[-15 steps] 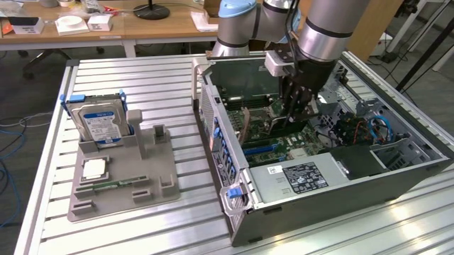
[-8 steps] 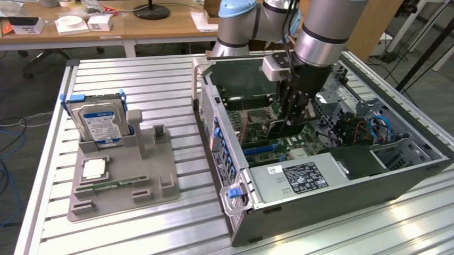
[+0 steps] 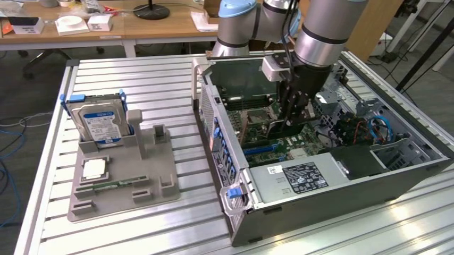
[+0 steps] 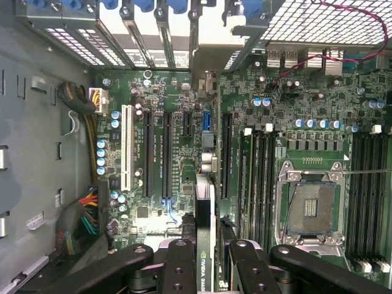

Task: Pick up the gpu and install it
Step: 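Insert the gpu into the slot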

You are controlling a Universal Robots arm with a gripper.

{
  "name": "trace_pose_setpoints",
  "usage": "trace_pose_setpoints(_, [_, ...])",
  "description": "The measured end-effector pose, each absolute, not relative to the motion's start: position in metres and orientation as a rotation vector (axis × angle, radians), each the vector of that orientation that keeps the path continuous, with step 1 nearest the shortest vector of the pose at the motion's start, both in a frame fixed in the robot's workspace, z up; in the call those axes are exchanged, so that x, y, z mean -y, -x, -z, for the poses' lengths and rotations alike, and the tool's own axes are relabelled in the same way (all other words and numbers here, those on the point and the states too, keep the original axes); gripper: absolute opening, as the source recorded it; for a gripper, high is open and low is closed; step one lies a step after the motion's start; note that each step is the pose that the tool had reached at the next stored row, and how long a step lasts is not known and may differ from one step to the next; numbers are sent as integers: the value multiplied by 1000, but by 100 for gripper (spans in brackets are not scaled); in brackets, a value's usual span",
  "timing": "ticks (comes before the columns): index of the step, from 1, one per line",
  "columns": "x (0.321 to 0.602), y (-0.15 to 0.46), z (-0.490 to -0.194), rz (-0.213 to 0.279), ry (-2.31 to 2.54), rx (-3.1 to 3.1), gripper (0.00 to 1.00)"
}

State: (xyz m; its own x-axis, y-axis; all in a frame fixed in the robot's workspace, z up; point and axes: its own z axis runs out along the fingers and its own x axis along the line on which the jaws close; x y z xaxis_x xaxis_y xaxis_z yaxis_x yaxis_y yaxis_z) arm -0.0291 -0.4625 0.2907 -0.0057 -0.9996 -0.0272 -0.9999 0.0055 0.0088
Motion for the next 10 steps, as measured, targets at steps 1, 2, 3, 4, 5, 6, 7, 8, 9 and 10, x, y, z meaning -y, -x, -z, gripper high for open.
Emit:
trace_pose_setpoints(1, [463, 29, -290, -40, 2206, -2218, 26])
trace_pose_setpoints(2, [462, 30, -290, -40, 2205, -2218, 26])
trace_pose_setpoints(3, [463, 30, -289, -40, 2205, -2218, 26])
trace_pose_setpoints(4, [463, 31, -288, -40, 2206, -2218, 26])
trace_pose_setpoints(5, [463, 32, -287, -40, 2206, -2218, 26])
trace_pose_setpoints(6, [463, 33, -286, -40, 2206, -2218, 26])
trace_pose_setpoints(7, [463, 34, -285, -40, 2206, -2218, 26])
trace_pose_setpoints(8, [463, 34, -284, -40, 2206, -2218, 26])
trace_pose_setpoints(9, [463, 35, -283, -40, 2206, -2218, 26])
trace_pose_setpoints(10, [463, 36, -282, -40, 2206, -2218, 26])
